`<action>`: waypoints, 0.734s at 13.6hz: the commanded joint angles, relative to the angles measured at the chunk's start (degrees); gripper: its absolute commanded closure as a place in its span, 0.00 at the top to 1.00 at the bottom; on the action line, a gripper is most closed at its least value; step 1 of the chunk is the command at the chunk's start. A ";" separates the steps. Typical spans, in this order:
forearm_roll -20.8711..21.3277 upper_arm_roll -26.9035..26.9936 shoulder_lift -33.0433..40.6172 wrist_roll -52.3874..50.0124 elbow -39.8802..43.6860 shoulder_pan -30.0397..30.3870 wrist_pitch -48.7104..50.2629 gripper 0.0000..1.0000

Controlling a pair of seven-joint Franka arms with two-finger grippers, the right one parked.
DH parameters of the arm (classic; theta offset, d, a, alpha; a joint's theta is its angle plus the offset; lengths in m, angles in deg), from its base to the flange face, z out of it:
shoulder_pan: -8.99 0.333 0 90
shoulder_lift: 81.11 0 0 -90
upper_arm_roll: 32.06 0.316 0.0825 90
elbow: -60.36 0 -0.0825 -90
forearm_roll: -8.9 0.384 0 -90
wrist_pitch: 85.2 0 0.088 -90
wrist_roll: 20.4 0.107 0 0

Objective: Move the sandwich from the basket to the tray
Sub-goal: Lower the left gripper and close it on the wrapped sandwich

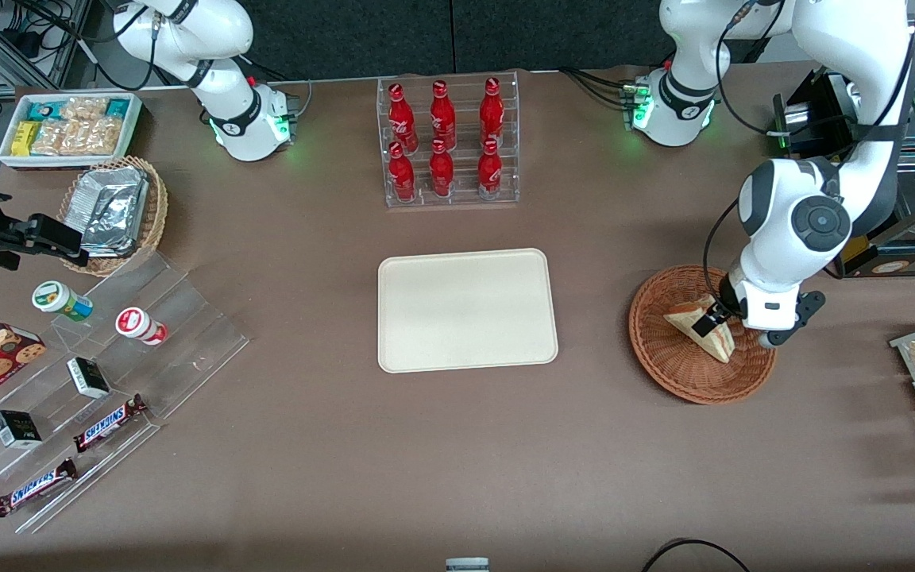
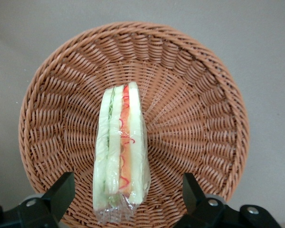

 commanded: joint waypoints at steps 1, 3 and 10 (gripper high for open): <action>0.35 -0.07 -1.26 -1.31 -1.32 0.10 -2.72 1.00; 0.35 -0.07 -2.49 -1.31 -1.50 0.10 -4.13 1.00; 0.35 -0.07 -3.47 -1.05 -1.85 0.10 -3.61 0.00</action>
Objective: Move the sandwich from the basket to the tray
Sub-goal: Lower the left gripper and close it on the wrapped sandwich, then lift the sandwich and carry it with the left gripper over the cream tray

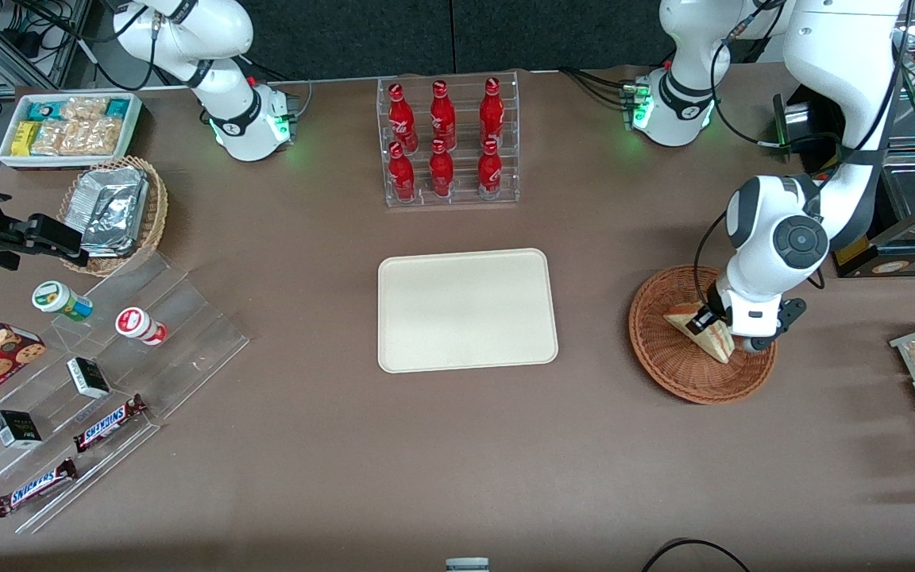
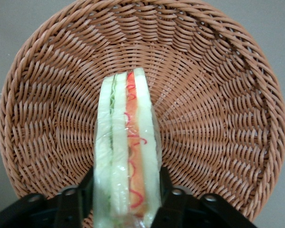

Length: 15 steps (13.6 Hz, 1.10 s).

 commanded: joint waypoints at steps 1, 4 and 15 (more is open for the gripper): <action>0.35 -0.09 0.52 -0.48 -0.50 0.04 -0.15 0.00; 0.97 -0.09 3.67 3.10 2.22 0.04 7.47 0.00; 2.37 -25.29 -0.43 6.64 21.83 -0.14 27.99 0.00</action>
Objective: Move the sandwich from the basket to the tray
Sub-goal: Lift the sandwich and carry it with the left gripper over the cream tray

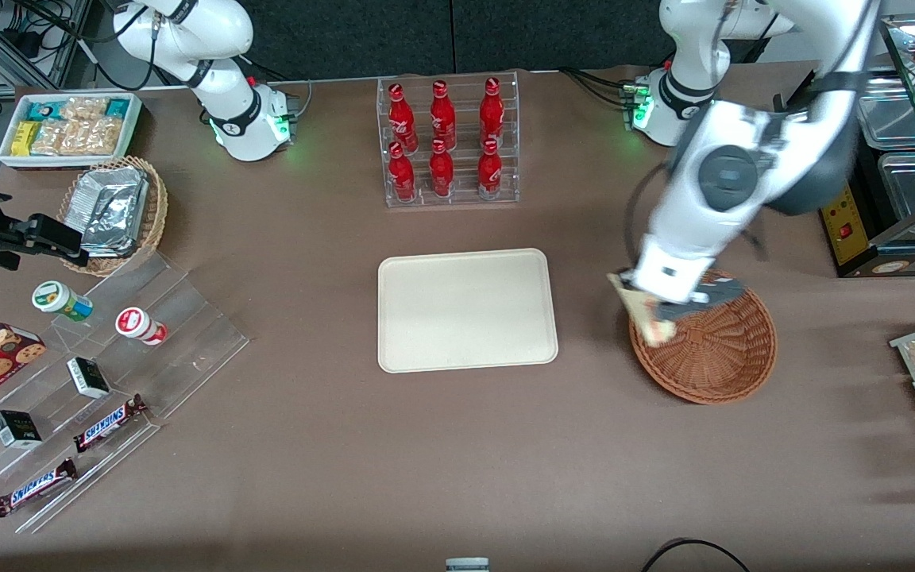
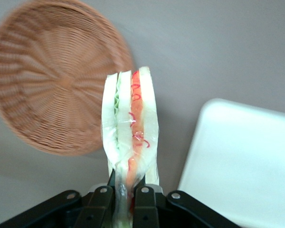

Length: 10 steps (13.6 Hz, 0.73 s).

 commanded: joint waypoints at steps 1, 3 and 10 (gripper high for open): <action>1.92 -6.90 -6.34 0.45 3.14 0.51 -1.42 0.00; 3.77 -8.51 -9.42 0.09 4.89 -2.72 -2.75 0.00; 13.70 -8.34 -28.93 -10.89 20.61 -17.49 -2.84 0.00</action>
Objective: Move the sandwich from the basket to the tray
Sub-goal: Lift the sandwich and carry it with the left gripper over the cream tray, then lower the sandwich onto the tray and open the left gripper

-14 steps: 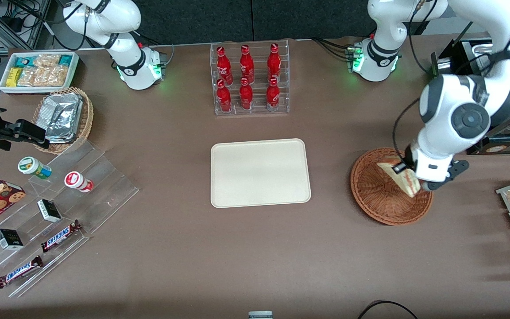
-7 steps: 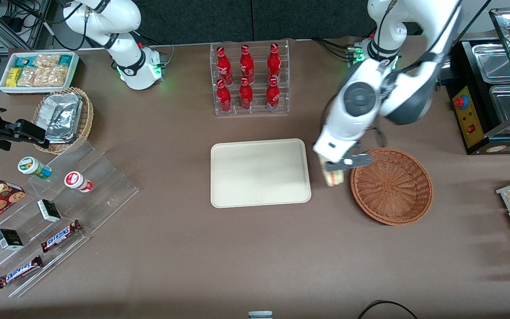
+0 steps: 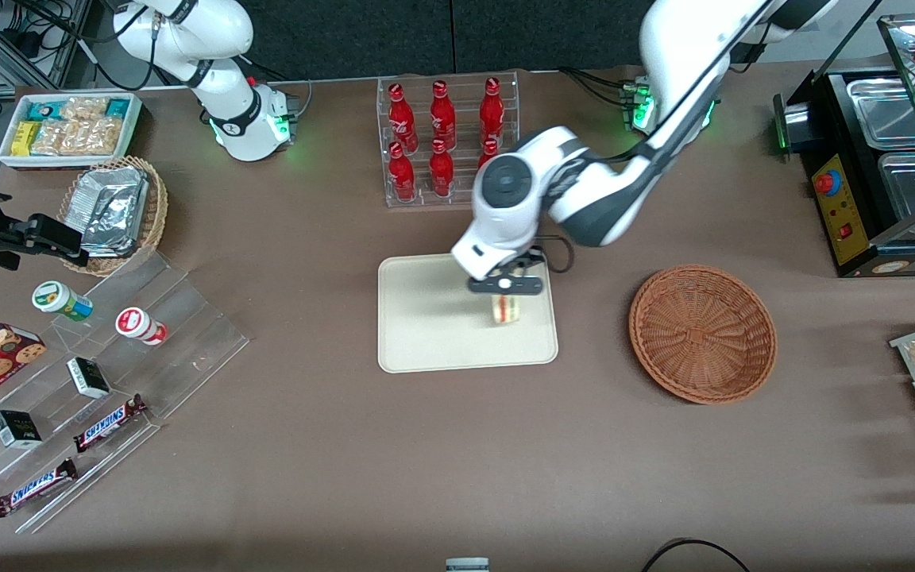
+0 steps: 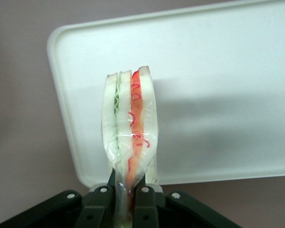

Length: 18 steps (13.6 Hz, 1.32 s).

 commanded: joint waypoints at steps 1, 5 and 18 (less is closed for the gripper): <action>3.49 0.26 -8.13 -2.48 8.47 -4.06 0.85 0.00; 5.33 0.26 -11.13 -4.49 9.01 -5.28 -2.93 0.00; 8.95 0.26 -11.68 -8.81 9.10 -4.86 -3.04 1.00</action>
